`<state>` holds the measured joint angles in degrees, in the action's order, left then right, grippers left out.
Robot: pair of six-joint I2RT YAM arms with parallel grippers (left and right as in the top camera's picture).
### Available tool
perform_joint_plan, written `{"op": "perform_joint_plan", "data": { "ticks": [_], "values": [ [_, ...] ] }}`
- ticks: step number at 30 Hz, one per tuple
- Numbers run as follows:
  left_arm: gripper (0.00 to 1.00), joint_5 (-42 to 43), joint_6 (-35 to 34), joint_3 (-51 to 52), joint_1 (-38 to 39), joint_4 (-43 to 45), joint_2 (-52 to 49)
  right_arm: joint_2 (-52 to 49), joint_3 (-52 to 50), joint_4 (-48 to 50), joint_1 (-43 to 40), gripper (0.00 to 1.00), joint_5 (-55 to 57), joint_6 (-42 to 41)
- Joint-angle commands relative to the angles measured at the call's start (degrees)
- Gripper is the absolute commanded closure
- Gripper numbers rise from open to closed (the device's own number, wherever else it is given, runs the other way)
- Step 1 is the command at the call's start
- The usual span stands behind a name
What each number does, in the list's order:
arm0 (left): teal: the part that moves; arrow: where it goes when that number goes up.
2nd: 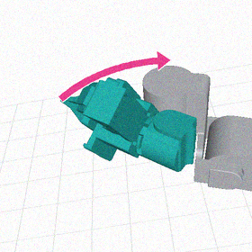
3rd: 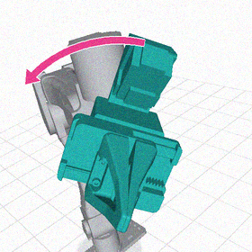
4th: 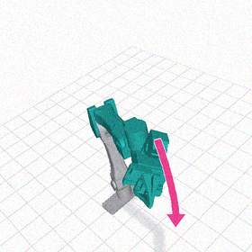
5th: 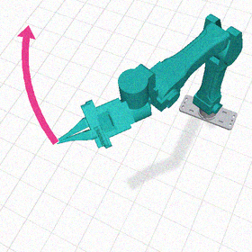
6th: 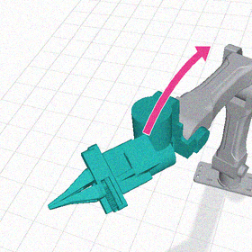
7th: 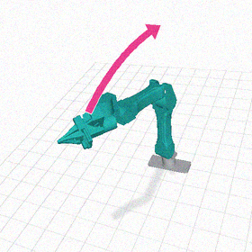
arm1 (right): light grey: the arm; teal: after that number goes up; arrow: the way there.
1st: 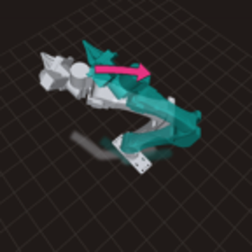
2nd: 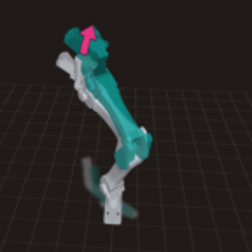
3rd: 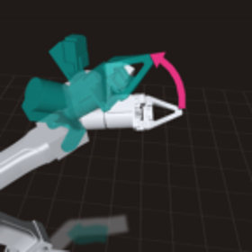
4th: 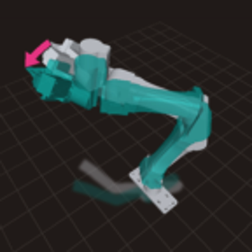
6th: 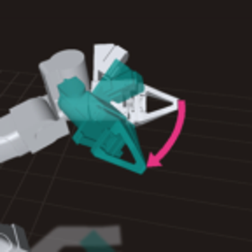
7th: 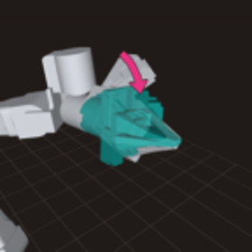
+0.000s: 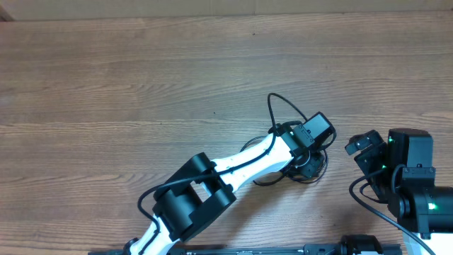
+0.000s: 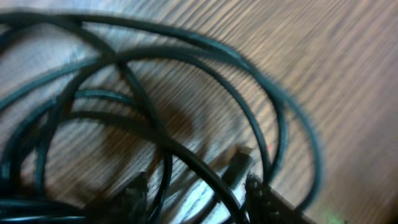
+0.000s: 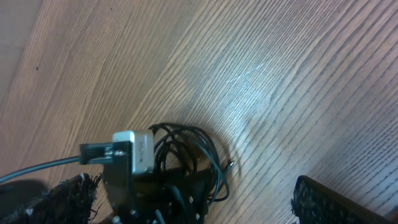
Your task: Untangle cables
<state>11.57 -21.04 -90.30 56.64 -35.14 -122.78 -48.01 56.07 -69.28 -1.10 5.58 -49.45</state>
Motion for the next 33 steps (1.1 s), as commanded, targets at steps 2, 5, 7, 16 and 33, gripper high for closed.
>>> {"op": "perform_joint_plan", "data": {
  "ticks": [2, 5, 7, 16, 33],
  "values": [
    [0.96, 0.5, -0.9, 0.2, 0.0, 0.0, -0.3, 0.3, 1.2, 0.1, -0.3, 0.00, 0.7, 0.2],
    [0.96, 0.4, -0.9, -0.8, -1.0, -1.1, -0.1, 0.3, 1.2, 0.1, -0.3, 0.00, -1.7, 0.2],
    [0.96, 0.5, -0.9, -2.7, -2.5, -3.7, 0.6, 0.3, 1.2, 0.2, -0.3, 0.00, -3.4, 0.2],
    [0.96, 0.5, -8.6, -23.0, -15.1, -23.8, 6.0, -1.5, 0.7, 1.7, -0.2, 0.00, -15.1, 0.0],
    [0.96, 15.6, -37.4, -29.2, -30.1, -33.6, 16.3, -19.0, -0.6, 19.0, 9.5, 0.01, -36.2, 0.5]
  ]
}}
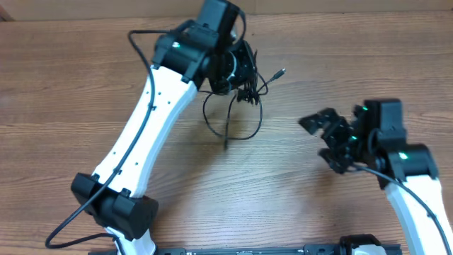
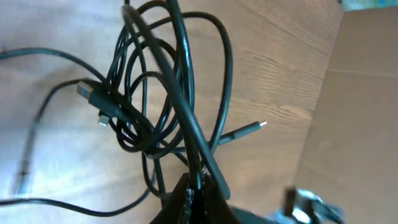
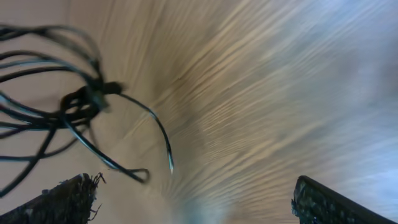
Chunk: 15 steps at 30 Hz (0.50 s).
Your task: Untangle cables
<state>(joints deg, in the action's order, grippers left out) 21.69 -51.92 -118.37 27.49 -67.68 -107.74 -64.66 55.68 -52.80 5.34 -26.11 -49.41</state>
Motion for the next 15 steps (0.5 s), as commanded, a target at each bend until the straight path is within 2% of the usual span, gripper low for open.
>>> {"op": "perform_joint_plan", "data": {
  "ticks": [1, 7, 11, 15],
  "values": [
    [0.96, 6.8, -7.8, -1.2, -1.4, -1.5, 1.3, -3.4, -0.2, 4.0, 4.2, 0.02, -4.5, 0.7],
    [0.96, 15.5, -11.9, -1.2, -3.5, -1.6, 1.3, -6.8, -0.2, 13.9, 8.4, 0.10, -3.5, 8.5],
    [0.96, 17.8, -15.5, -1.2, -4.9, -1.7, 1.3, -7.1, -0.2, 17.8, 8.5, 0.11, -2.4, 13.4],
    [0.96, 18.3, -22.5, -1.2, -6.0, -3.7, 1.3, -7.0, -0.2, 20.2, 8.5, 0.17, -8.4, 24.7]
  ]
}}
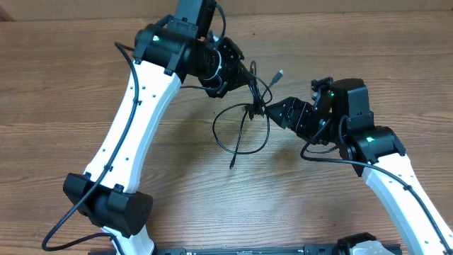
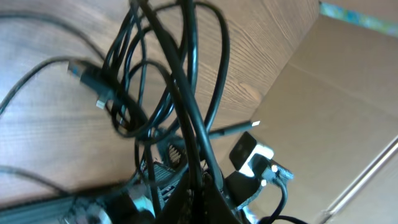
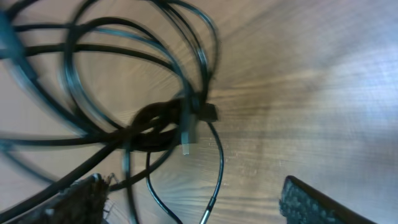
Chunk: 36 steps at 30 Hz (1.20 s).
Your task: Untangle cables
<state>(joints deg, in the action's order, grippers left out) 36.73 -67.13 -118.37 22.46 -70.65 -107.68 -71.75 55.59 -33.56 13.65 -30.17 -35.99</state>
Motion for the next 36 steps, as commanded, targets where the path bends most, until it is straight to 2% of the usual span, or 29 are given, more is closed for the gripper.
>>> {"op": "perform_joint_plan", "data": {
  "ticks": [1, 4, 8, 12, 18, 21, 23, 26, 28, 30, 32, 35, 36],
  "values": [
    [0.96, 3.3, -9.4, -1.2, -1.3, -0.9, 1.2, 0.0, -0.2, 1.0, 0.2, 0.18, -5.7, 14.0],
    [0.96, 3.4, -14.3, -1.2, -1.9, -0.9, 1.2, 0.0, -0.2, 0.2, 0.2, 0.21, -7.8, 21.2],
    [0.96, 3.4, -19.5, -1.2, -1.9, -0.9, 1.2, 0.0, -0.2, 0.1, 0.2, 0.25, -11.0, 26.9],
    [0.96, 3.6, -20.1, -1.2, -1.9, -0.9, 1.2, 0.0, -0.2, 0.9, 0.3, 0.28, -13.7, 30.8],
    [0.96, 4.7, -20.1, -1.2, -1.7, -0.9, 1.2, 0.0, -0.2, 7.1, 2.5, 0.14, -11.8, 31.0],
    [0.96, 8.2, -19.8, -1.2, -1.7, -0.9, 1.2, 0.0, -0.2, 9.6, 4.2, 0.08, -5.1, 31.0],
    [0.96, 11.8, -18.9, -1.2, -1.4, -0.9, 1.2, -0.1, -0.2, 11.1, 5.1, 0.07, 2.7, 30.9],
    [0.96, 12.8, -17.6, -1.2, -0.9, -1.4, 1.2, -0.1, -0.2, 13.8, 5.3, 0.07, 7.5, 30.9],
    [0.96, 13.1, -17.5, -1.2, -0.7, -1.6, 1.2, -0.1, -0.2, 15.3, 5.3, 0.15, 8.5, 30.9],
    [0.96, 14.3, -17.2, -1.2, -0.5, -1.6, 1.2, -0.1, -0.2, 16.7, 5.3, 0.32, 8.5, 30.9],
    [0.96, 15.7, -17.0, -1.2, -0.3, -1.6, 1.2, -0.1, -0.2, 17.6, 5.3, 0.57, 8.5, 30.9],
    [0.96, 15.8, -16.4, -1.2, -0.2, -1.6, 1.2, -0.1, -0.2, 17.4, 5.3, 0.80, 8.2, 29.8],
    [0.96, 15.8, -16.4, -1.2, -0.2, -1.6, 1.2, -0.1, -0.2, 17.4, 5.3, 0.84, 7.8, 29.6]
  ]
}}
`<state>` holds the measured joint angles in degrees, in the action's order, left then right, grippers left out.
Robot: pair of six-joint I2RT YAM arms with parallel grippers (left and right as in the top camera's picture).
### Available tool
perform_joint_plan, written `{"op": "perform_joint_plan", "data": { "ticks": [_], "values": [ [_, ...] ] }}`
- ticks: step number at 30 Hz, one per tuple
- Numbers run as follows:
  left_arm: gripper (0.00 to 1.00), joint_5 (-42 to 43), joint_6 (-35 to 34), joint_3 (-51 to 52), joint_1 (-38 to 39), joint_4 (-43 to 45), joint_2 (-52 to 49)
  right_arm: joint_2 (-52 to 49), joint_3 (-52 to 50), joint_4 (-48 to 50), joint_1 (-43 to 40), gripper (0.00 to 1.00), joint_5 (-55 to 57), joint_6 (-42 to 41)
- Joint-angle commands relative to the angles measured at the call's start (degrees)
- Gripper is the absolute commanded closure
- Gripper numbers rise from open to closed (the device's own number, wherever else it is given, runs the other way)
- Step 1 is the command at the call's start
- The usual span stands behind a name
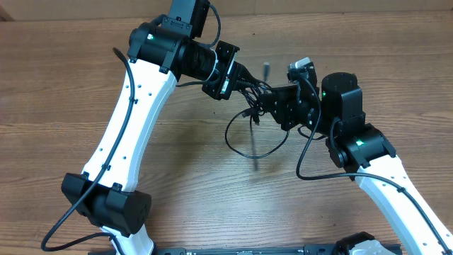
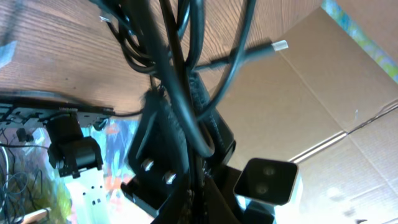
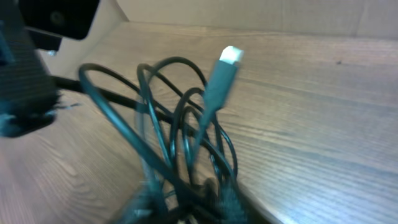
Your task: Untangle cables
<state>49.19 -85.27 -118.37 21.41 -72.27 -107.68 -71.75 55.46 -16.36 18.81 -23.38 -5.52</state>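
Note:
A tangle of black cables [image 1: 253, 94] hangs above the wooden table [image 1: 71, 92], held between both arms. My left gripper [image 1: 239, 73] is shut on its left side; in the left wrist view the strands [image 2: 180, 68] run down into the shut gripper [image 2: 194, 208]. My right gripper [image 1: 269, 105] has closed on the tangle's right side; its view, blurred, shows loops [image 3: 177, 118] running into the gripper [image 3: 186, 208]. A loose loop [image 1: 249, 145] dangles below. One plug end [image 1: 267, 69] [image 3: 221, 78] sticks upward.
A cardboard wall [image 1: 318, 6] runs along the table's far edge. The right arm's body [image 1: 354, 138] stands close behind the tangle, and the left arm [image 1: 134, 120] spans the table's left half.
My right gripper, then open just right of the tangle, is now shut on it. The left gripper still holds the tangle and has shifted slightly right. The dangling loop sits further right.
My left gripper was low over the cable pile near the front right, the right gripper open beside it. Then the left held the tangle lifted at the far middle. The right gripper came up open beside it and now grips it too.

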Motion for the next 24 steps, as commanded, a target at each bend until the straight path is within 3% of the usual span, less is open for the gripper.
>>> {"op": "perform_joint_plan", "data": {
  "ticks": [1, 3, 8, 10, 12, 15, 18, 24],
  "values": [
    [0.96, 3.3, 2.2, -1.2, 0.8, 0.1, 1.2, -0.1, 0.0, 0.1, 0.1, 0.90, 0.0, -1.1],
    [0.96, 3.1, 3.0, -1.2, 0.8, 0.1, 1.2, -0.1, 0.0, 0.0, 0.1, 0.96, -2.1, -2.5],
    [0.94, 1.7, 4.9, -1.2, 0.8, 0.1, 1.2, -0.1, 0.0, 0.0, 0.1, 0.96, -9.0, -2.6],
    [0.84, 0.3, 6.9, -1.2, 0.7, 0.1, 1.2, -0.1, 0.0, 0.1, 0.1, 0.96, -9.3, -4.5],
    [0.56, -3.7, 10.9, -1.2, 0.7, 0.1, 1.2, -0.1, 0.0, 0.1, -0.1, 0.96, -9.2, -6.7],
    [0.34, -9.2, 16.8, -1.2, 0.7, 0.1, 1.2, -0.1, 0.0, 0.4, -0.7, 0.96, -8.4, -10.0],
    [0.32, -14.3, 23.9, -1.2, 0.7, 0.0, 1.2, -0.1, 0.0, 0.4, -1.7, 0.96, -6.2, -15.2],
    [0.44, -20.0, 36.7, -1.1, 0.9, -3.6, 1.2, -0.1, 0.0, 0.4, -4.2, 0.96, -6.0, -24.5]
  ]
}}
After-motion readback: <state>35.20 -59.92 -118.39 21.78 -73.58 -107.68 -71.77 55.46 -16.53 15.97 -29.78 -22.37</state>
